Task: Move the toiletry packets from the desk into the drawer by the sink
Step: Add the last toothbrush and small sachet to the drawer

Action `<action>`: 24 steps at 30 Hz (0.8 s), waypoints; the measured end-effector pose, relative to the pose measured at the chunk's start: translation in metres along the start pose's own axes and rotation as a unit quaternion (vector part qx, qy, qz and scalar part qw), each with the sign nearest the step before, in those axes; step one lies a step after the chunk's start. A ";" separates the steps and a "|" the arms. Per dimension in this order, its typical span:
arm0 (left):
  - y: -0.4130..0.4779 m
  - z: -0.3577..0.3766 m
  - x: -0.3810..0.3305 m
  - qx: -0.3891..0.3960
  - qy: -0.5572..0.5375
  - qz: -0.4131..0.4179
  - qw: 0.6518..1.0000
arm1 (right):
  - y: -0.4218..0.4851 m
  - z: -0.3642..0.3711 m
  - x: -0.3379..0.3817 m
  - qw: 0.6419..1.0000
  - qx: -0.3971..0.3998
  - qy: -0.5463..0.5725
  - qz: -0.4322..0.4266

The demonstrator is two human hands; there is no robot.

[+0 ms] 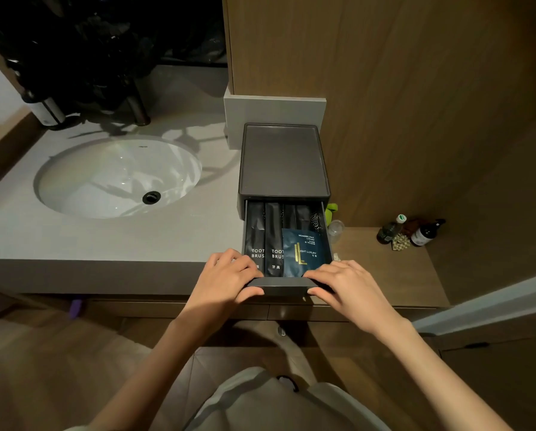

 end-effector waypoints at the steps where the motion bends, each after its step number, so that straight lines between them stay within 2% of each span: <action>1: 0.002 -0.001 0.000 -0.009 0.005 0.001 1.000 | 0.003 0.000 -0.001 1.000 -0.003 -0.001 0.001; 7: 0.020 -0.005 0.003 -0.036 0.040 0.009 0.999 | 0.023 0.005 -0.009 1.000 -0.012 -0.007 0.018; 13: 0.043 -0.010 0.014 -0.066 0.050 -0.007 0.997 | 0.047 -0.002 -0.016 0.996 -0.077 -0.044 0.010; 24: 0.110 0.000 0.042 0.000 0.076 -0.045 0.996 | 0.114 0.011 -0.054 0.996 -0.047 -0.050 0.059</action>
Point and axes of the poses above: each hand's wrist, its own y-axis towards the middle knuckle, its own z-axis out of the palm, x = y × z, the point moved 4 cm from there along y, towards the middle knuckle, and after that the axes turned 13 degrees about -x, right-handed, at the moved point
